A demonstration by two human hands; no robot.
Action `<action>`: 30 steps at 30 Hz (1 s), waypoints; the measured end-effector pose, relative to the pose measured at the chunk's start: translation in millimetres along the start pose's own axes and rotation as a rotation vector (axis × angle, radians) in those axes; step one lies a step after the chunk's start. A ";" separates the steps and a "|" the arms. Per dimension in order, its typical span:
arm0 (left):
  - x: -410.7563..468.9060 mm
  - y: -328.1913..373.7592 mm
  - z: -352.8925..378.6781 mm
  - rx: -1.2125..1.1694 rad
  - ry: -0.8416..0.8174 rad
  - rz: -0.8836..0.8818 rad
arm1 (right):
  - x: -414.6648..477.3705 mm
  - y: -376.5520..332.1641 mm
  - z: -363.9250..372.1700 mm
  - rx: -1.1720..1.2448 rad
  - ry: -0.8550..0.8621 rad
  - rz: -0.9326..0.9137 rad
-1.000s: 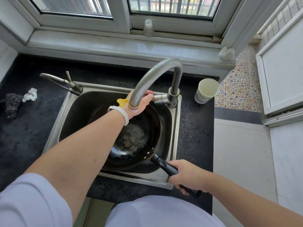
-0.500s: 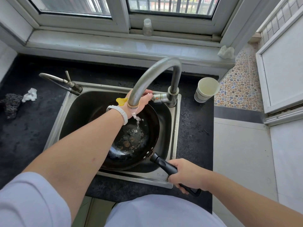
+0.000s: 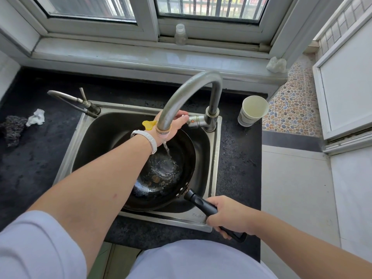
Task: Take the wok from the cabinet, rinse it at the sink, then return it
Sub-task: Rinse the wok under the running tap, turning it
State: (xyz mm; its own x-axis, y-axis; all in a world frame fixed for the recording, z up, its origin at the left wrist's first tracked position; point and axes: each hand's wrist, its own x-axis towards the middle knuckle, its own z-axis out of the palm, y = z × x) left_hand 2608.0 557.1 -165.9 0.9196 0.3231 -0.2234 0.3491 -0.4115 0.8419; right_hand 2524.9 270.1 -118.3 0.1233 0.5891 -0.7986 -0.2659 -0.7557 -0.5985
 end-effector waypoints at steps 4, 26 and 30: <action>0.9 -1.0 -1.0 -0.005 -0.014 -0.006 | 0.2 -2.6 -0.1 0.006 0.000 0.006; -49.4 25.0 -36.3 -0.036 -0.022 -0.147 | -0.6 -7.9 2.4 -0.018 0.026 0.027; -90.4 18.1 -57.4 -0.050 0.109 -0.224 | -5.8 -9.6 5.6 -0.037 0.032 0.009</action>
State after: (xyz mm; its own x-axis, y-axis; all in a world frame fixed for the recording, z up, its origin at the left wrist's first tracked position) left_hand 2520.8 569.3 -102.3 0.7944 0.4929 -0.3549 0.5301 -0.2772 0.8014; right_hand 2521.4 275.5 -107.6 0.1520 0.5730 -0.8054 -0.2319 -0.7714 -0.5926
